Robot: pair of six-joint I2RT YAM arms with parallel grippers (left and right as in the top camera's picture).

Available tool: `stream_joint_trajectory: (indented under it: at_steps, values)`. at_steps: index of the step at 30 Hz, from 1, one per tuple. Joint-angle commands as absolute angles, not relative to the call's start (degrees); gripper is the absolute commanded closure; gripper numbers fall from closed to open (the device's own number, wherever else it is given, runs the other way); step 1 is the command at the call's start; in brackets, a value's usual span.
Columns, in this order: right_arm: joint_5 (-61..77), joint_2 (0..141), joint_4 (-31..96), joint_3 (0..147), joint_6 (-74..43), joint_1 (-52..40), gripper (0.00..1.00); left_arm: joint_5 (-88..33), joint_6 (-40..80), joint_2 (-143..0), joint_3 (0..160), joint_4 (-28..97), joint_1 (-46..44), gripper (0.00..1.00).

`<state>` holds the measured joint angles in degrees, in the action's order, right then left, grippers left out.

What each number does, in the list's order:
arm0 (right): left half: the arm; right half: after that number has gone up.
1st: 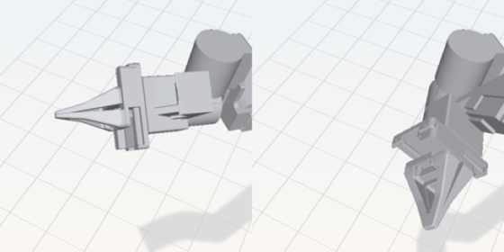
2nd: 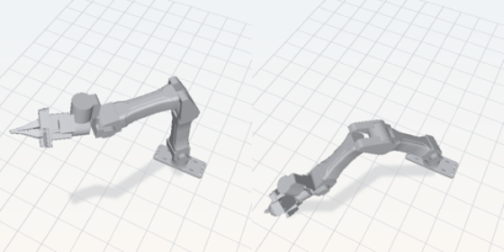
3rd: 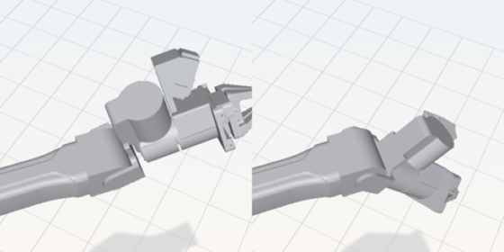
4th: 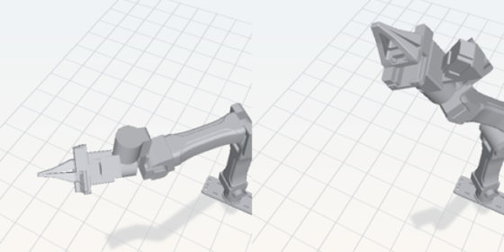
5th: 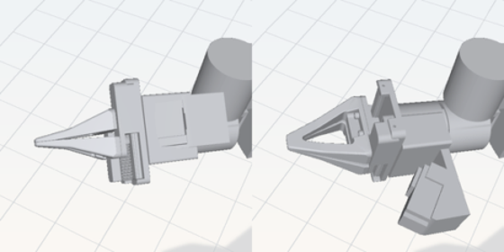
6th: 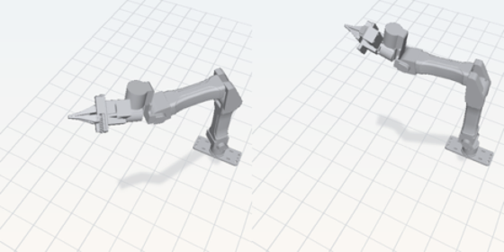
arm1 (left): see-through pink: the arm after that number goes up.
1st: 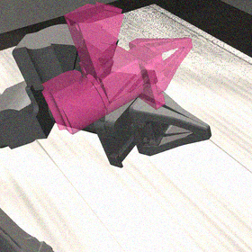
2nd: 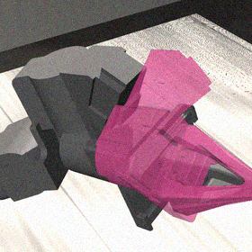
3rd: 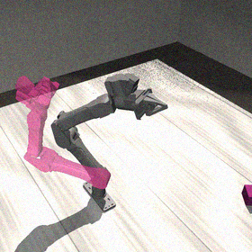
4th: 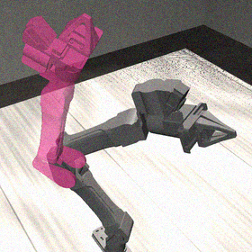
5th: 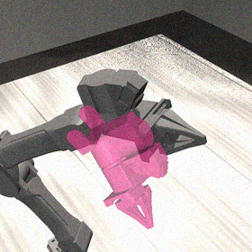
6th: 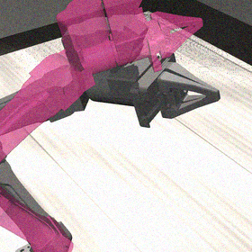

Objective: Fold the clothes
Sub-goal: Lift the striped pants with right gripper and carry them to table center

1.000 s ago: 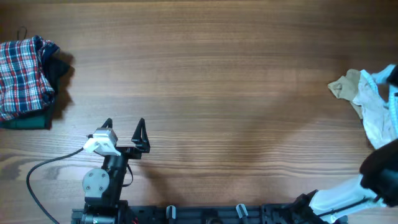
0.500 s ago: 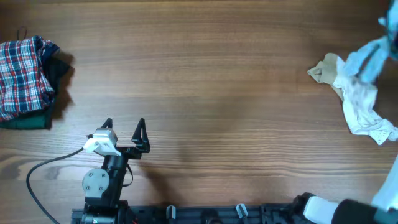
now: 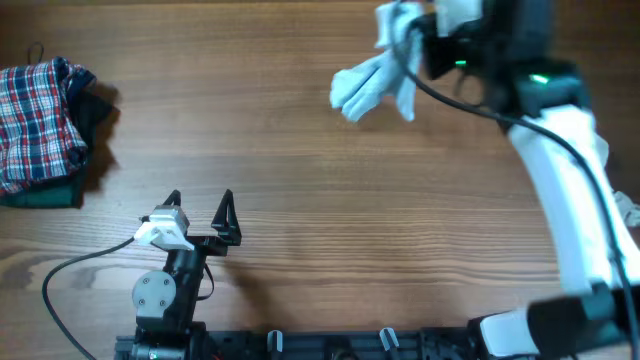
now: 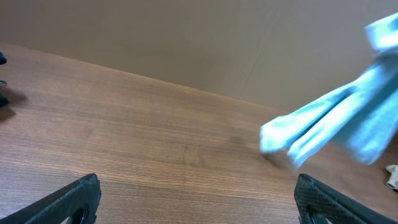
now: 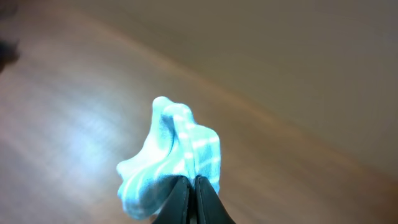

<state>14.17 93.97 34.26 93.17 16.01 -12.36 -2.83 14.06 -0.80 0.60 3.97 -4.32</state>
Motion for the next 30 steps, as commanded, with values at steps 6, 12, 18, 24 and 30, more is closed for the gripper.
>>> stream_joint_trajectory:
  at_steps: [6,12,18,24,30]
  values:
    - [15.6,103.5,34.1,94.1,6.3,-24.6,0.96,-2.3,13.8,-0.4,0.3,4.3,-3.9,0.00]
    - [21.6,101.8,31.9,94.1,1.2,-30.9,0.96,-2.3,13.8,-0.4,0.3,4.3,-3.9,0.00]
    - [30.0,101.8,18.7,94.1,-3.9,-33.8,0.96,-2.3,13.8,-0.4,0.3,4.3,-3.9,0.00]
    - [26.6,101.9,12.5,94.1,-4.9,-33.8,0.96,-2.3,13.8,-0.4,0.3,4.3,-3.9,0.00]
    - [26.3,102.3,14.4,92.4,-4.9,-33.8,0.96,-2.3,13.8,-0.4,0.3,4.3,-3.9,0.00]
